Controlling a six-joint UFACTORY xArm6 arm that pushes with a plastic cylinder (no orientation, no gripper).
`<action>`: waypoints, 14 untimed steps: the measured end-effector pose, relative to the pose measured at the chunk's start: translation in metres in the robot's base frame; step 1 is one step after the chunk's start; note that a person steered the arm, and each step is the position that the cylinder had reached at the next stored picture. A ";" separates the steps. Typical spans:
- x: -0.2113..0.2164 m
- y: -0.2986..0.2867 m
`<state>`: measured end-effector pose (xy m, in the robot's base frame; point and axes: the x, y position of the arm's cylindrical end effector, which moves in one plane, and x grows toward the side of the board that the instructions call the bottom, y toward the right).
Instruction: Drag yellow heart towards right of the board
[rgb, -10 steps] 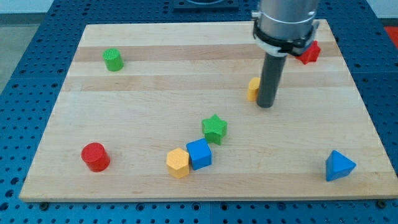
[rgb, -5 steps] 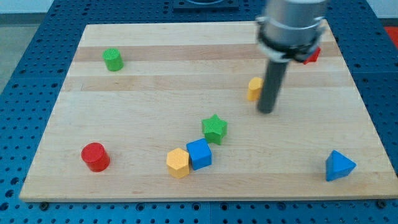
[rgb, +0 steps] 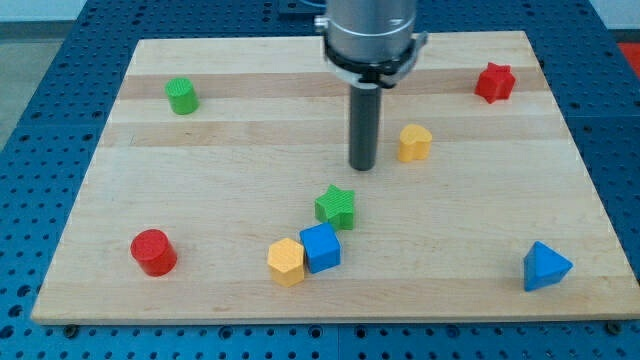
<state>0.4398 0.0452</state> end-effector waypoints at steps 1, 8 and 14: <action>0.000 0.011; -0.026 0.061; -0.012 0.101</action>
<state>0.4274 0.1459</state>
